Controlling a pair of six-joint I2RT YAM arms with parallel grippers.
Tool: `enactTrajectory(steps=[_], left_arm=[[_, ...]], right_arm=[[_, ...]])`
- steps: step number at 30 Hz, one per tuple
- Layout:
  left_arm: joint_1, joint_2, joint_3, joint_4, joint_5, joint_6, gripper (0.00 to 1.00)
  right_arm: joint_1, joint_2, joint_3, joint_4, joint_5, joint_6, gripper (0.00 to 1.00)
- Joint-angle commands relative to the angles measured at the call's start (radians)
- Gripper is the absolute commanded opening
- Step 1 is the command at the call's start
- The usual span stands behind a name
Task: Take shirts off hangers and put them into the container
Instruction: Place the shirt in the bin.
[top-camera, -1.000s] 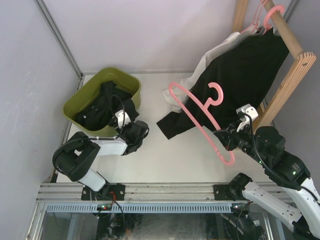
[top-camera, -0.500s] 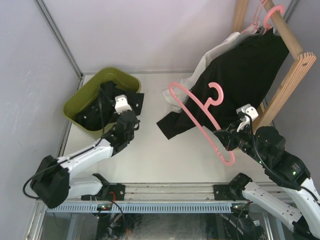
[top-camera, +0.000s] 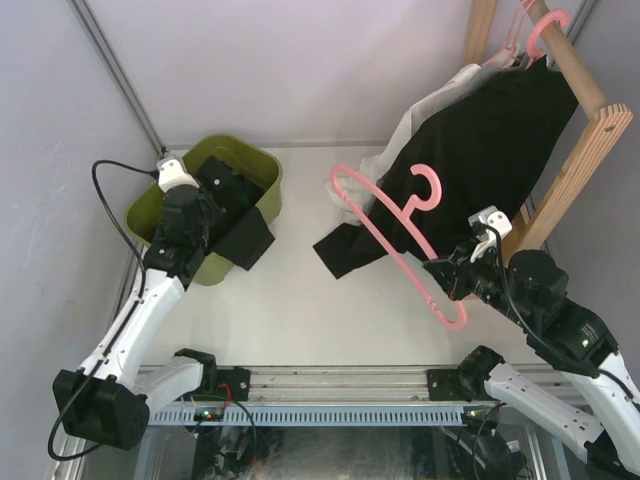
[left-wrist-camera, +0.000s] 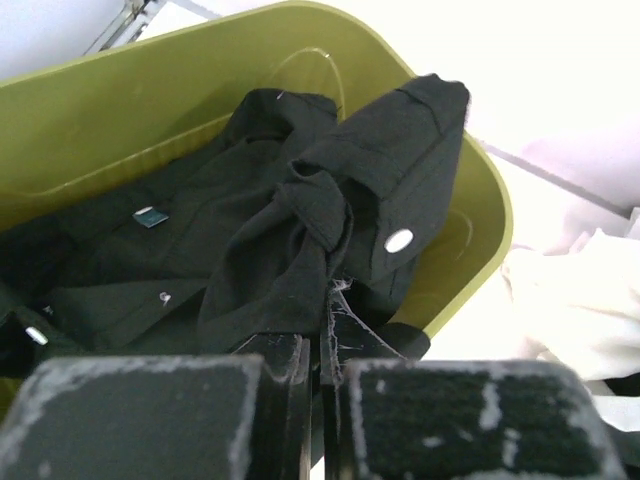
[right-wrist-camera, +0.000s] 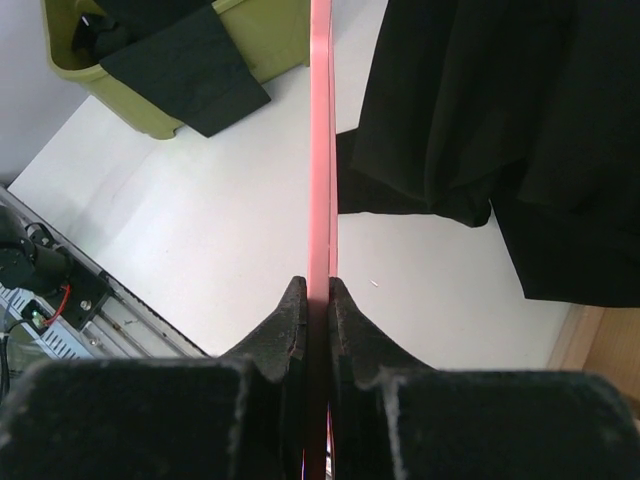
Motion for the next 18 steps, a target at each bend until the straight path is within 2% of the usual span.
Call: enactTrajectory(steps=[1, 3, 5, 6, 8, 12, 14, 18], left_arm=[[0.105, 0.007, 0.094, -0.108, 0.096, -0.021, 0.0], [0.188, 0.059, 0.121, -0.142, 0.24, -0.065, 0.0], [0.213, 0.129, 0.174, -0.249, 0.28, -0.072, 0.04], [0.214, 0.155, 0.186, -0.29, 0.284, -0.067, 0.12], [0.216, 0.172, 0.173, -0.32, 0.319, -0.066, 0.37], [0.214, 0.053, 0.079, -0.258, 0.389, -0.089, 0.86], [0.214, -0.018, 0.082, -0.271, 0.376, -0.094, 0.94], [0.156, -0.114, 0.113, -0.329, 0.378, -0.093, 0.95]], right_arm=[[-0.001, -0.002, 0.006, 0.067, -0.007, 0.007, 0.0], [-0.001, -0.005, 0.005, 0.064, -0.011, 0.007, 0.0], [-0.001, -0.008, 0.006, 0.057, -0.003, 0.009, 0.0], [-0.001, -0.011, 0.005, 0.053, 0.004, 0.01, 0.0], [-0.001, -0.014, 0.005, 0.051, 0.016, 0.016, 0.0], [-0.001, -0.012, 0.005, 0.053, 0.011, 0.014, 0.0], [-0.001, -0.009, 0.005, 0.054, 0.011, 0.013, 0.0], [-0.001, 0.01, 0.005, 0.067, 0.004, 0.018, 0.0]])
